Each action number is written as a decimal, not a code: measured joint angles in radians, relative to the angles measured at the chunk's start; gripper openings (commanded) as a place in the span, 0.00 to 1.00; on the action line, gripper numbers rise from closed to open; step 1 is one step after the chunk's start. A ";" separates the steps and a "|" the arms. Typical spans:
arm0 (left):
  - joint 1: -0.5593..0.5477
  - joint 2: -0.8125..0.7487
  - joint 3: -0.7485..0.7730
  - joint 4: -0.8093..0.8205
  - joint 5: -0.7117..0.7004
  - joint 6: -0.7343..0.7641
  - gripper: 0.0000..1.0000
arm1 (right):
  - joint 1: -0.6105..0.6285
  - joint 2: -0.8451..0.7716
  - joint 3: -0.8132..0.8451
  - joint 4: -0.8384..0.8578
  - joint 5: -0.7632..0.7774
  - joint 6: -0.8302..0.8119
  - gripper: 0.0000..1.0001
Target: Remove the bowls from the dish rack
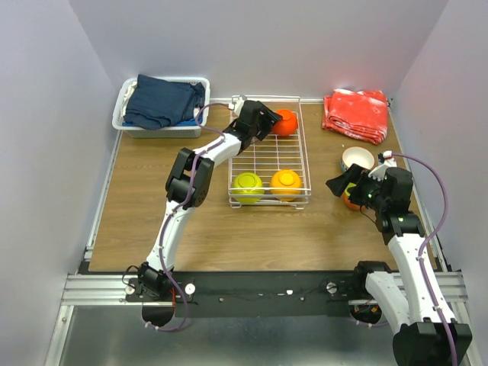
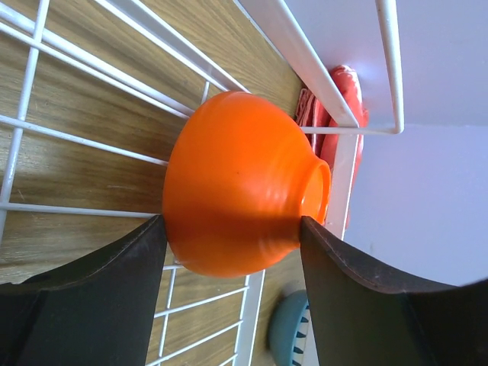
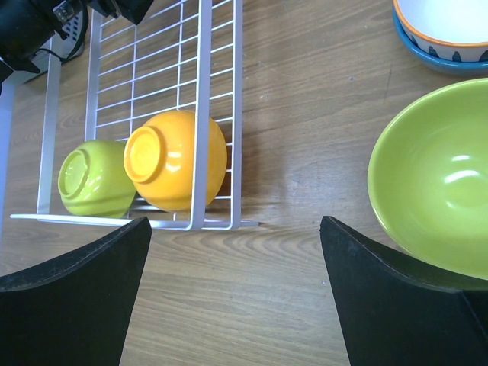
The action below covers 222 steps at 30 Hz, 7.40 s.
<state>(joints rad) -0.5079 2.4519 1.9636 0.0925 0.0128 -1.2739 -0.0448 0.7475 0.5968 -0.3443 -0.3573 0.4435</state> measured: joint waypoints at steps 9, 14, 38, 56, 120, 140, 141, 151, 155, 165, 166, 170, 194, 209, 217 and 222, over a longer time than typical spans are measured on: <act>0.000 -0.019 -0.035 0.020 0.000 0.004 0.47 | 0.002 -0.005 0.000 0.002 -0.001 0.000 1.00; 0.000 -0.060 -0.074 0.018 -0.004 0.047 0.45 | 0.006 -0.005 -0.001 0.007 -0.008 0.000 1.00; -0.023 -0.552 -0.474 -0.043 -0.139 0.876 0.41 | 0.020 0.108 0.011 0.035 -0.100 -0.008 1.00; -0.406 -0.880 -0.967 0.380 -0.497 1.909 0.41 | 0.073 0.389 0.349 -0.007 -0.102 0.002 1.00; -0.946 -0.904 -1.355 0.851 -0.866 2.617 0.73 | 0.603 0.976 1.056 -0.803 0.121 -0.149 0.01; -0.949 -1.169 -1.239 0.471 -0.914 2.225 0.99 | 0.552 0.829 1.037 -0.654 0.427 -0.083 0.01; -0.946 -1.207 -1.215 0.401 -0.898 2.149 0.99 | 0.527 0.798 1.006 -0.635 0.451 -0.073 0.01; -0.792 -1.374 -1.077 -0.112 -0.616 1.543 0.99 | 0.217 0.506 0.679 -0.447 0.609 0.042 0.01; -0.596 -1.433 -1.067 -0.230 -0.470 1.366 0.99 | 0.126 0.420 0.543 -0.377 0.640 0.095 0.01; -0.279 -1.485 -1.057 -0.319 -0.292 1.133 0.99 | -0.030 0.319 0.245 -0.260 0.682 0.230 0.01; -0.272 -1.485 -1.059 -0.323 -0.291 1.124 0.99 | -0.043 0.314 0.219 -0.244 0.689 0.242 0.01; -0.272 -1.503 -1.085 -0.327 -0.292 1.111 0.99 | -0.068 0.301 0.158 -0.204 0.698 0.275 0.01; -0.272 -1.506 -1.112 -0.326 -0.308 1.110 0.99 | -0.114 0.161 0.040 -0.094 0.718 0.281 0.74; -0.272 -1.138 -0.809 -0.494 -0.227 1.066 0.95 | -0.114 -0.033 0.059 -0.071 0.419 0.177 1.00; -0.271 -0.877 -0.552 -0.699 -0.247 1.053 0.84 | -0.106 -0.082 0.058 -0.063 0.280 0.119 1.00; -0.274 -0.770 -0.460 -0.771 -0.241 1.046 0.84 | -0.073 -0.097 0.058 -0.056 0.255 0.094 1.00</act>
<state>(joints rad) -0.7815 1.6817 1.5032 -0.6781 -0.2279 -0.2279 -0.1177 0.6502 0.6552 -0.4000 -0.1024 0.5377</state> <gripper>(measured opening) 0.844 0.998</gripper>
